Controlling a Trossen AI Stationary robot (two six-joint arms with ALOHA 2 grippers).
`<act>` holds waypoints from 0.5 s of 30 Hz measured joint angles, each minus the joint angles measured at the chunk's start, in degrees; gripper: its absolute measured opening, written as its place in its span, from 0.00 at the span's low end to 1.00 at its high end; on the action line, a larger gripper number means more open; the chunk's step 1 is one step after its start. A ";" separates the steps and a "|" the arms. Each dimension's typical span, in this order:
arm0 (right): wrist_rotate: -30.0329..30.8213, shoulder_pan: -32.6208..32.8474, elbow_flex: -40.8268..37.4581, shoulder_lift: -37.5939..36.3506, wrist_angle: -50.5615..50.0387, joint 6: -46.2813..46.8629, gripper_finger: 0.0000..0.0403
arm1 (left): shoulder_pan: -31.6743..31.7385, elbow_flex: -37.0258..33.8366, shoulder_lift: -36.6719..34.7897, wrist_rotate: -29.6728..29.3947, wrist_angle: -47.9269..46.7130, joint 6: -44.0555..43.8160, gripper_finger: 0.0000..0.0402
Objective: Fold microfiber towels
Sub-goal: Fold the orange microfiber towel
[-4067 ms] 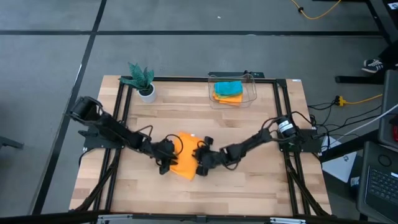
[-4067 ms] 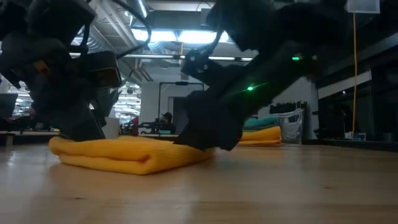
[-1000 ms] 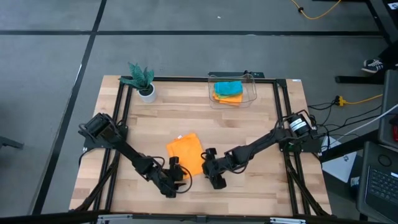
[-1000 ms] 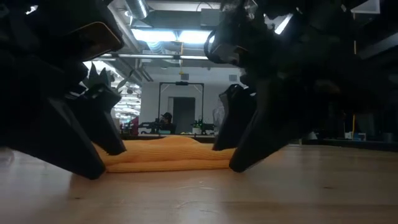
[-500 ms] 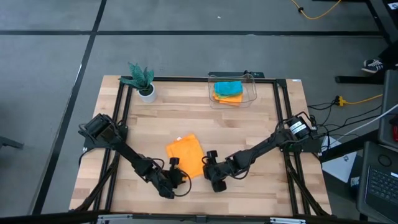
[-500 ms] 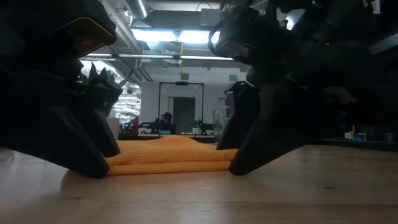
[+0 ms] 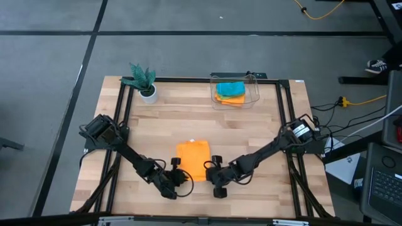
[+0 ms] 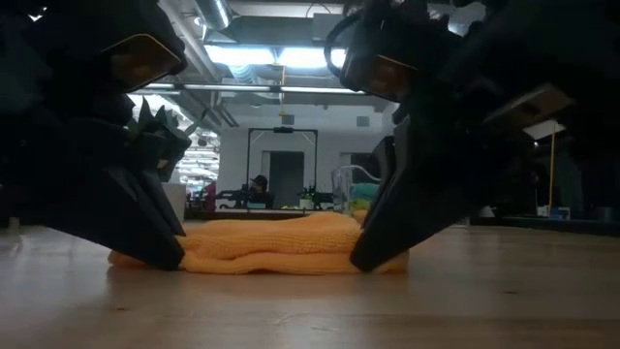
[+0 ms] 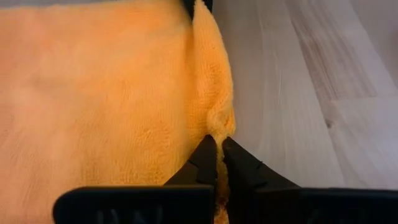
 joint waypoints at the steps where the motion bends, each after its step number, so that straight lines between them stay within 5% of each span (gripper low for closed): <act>1: -0.06 0.19 -0.01 0.01 0.20 0.58 0.04 | -0.12 0.00 0.00 0.02 0.00 -0.06 0.00; 15: -0.08 3.54 11.23 0.49 -12.08 5.95 0.01 | -3.57 0.92 -6.66 5.30 1.59 -1.95 0.00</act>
